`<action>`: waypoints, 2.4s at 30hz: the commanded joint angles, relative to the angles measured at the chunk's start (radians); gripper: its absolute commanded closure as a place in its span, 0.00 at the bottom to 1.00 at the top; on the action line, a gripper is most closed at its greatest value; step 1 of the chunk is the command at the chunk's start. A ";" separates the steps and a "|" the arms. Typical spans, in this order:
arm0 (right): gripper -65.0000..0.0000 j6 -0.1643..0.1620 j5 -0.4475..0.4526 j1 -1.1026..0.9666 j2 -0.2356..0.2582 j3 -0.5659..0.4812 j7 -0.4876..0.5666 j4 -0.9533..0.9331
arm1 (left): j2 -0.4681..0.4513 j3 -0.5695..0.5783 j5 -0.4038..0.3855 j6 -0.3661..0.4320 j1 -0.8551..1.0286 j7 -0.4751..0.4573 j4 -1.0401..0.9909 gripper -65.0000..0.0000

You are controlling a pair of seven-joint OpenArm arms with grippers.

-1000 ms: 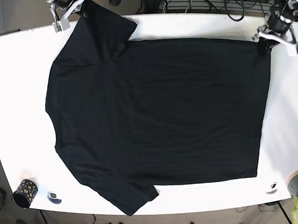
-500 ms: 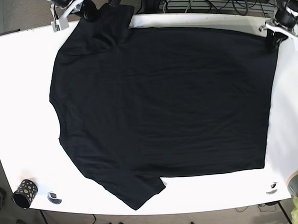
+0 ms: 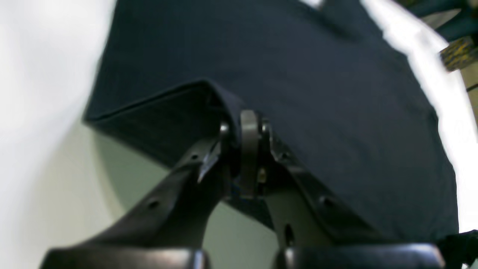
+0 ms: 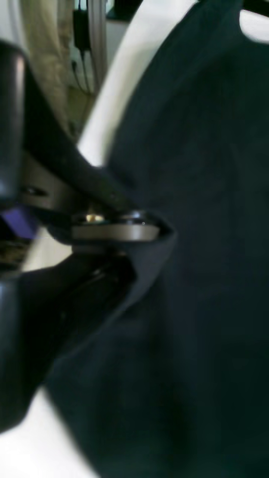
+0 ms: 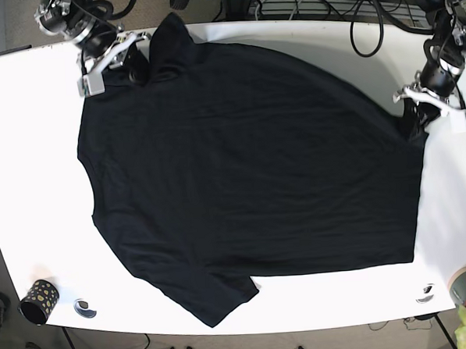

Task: Fold the T-shirt properly
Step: 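Lift the grasped edge with both grippers and fold it toward the hem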

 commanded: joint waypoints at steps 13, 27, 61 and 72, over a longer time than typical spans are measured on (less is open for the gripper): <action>1.00 0.009 0.026 0.289 0.130 -0.028 0.022 -0.180 | -0.015 0.023 0.095 0.004 -0.238 0.013 -0.170 1.00; 1.00 0.009 0.024 0.520 0.202 -0.052 0.022 -0.453 | -0.018 0.029 0.171 0.002 -0.394 0.013 -0.372 1.00; 0.62 0.009 -0.375 0.902 0.238 -0.141 0.100 -0.823 | -0.084 0.095 0.295 -0.001 -0.543 -0.074 -0.657 0.80; 0.16 0.009 -0.395 0.825 0.271 -0.141 0.126 -0.683 | -0.144 0.195 0.295 -0.001 -0.588 -0.070 -0.674 0.13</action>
